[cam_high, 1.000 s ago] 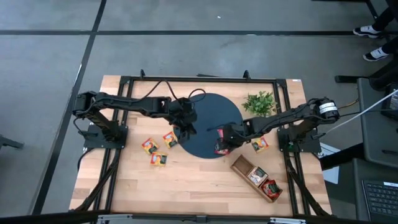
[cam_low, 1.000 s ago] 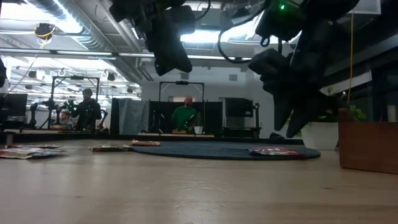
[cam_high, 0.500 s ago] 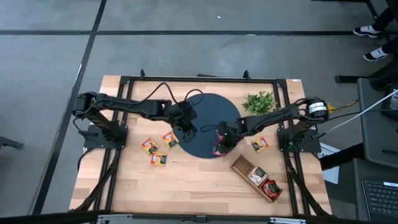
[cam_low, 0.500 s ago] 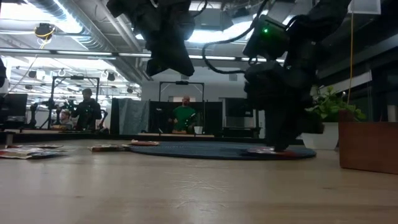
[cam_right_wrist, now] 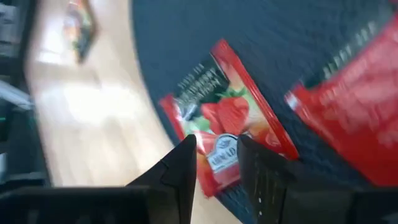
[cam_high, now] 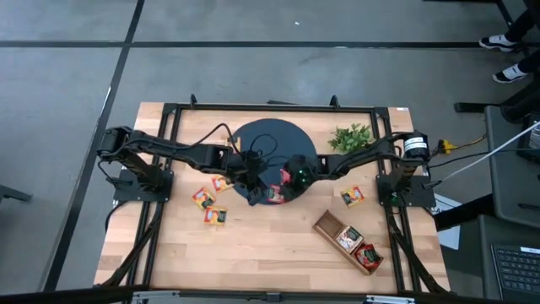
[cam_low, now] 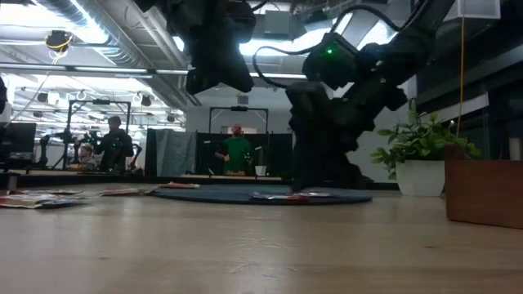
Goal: Pick & Place Tea
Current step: Put the red tea bag into the right section of the wooden organizer
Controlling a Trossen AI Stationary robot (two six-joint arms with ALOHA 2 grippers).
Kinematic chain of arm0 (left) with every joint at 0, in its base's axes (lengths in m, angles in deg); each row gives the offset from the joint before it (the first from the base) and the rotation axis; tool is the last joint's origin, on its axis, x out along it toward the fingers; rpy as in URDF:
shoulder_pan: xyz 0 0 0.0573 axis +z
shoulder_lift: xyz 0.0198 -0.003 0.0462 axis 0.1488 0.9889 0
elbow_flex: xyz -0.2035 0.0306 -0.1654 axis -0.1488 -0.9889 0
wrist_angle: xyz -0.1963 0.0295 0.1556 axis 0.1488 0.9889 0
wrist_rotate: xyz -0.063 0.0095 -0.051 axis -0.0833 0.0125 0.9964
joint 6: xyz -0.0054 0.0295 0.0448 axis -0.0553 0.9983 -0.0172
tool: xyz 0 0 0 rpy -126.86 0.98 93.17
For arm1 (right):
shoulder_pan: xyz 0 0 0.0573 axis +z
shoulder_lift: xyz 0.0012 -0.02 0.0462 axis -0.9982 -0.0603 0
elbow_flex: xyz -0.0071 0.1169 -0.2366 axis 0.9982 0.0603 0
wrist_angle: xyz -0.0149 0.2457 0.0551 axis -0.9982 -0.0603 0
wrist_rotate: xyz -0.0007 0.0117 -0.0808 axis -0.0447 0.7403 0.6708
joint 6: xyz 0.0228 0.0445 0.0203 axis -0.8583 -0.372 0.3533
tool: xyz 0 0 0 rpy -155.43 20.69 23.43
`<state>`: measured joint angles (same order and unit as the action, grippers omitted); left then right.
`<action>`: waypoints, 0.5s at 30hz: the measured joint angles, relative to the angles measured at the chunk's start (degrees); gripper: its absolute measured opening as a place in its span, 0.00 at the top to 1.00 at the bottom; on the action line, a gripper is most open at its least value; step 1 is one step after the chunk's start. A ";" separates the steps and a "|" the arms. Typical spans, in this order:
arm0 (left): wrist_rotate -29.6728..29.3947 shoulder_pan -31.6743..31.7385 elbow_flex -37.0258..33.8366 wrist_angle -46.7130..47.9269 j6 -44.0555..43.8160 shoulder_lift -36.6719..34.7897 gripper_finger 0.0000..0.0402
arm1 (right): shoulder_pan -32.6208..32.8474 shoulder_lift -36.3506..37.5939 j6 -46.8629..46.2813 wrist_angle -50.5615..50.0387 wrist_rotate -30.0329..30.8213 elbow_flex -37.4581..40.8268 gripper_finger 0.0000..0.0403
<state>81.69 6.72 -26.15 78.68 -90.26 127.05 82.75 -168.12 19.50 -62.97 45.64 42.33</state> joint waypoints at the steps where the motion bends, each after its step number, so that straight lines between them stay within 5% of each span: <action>1: -0.92 -0.24 0.00 0.14 0.09 0.00 0.94 | -0.18 0.15 0.72 -0.11 -0.45 -0.40 0.71; 5: -5.11 -0.96 0.00 0.58 0.54 1.11 0.94 | -0.16 2.57 4.54 -2.74 -1.59 -2.26 0.71; 15: -2.16 -1.08 -0.02 -8.09 2.90 11.18 0.94 | -0.31 8.72 12.74 -27.03 -1.26 -7.37 0.71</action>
<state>79.53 5.65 -26.17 70.59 -87.37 138.23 82.44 -159.41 32.23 -90.00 44.38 34.96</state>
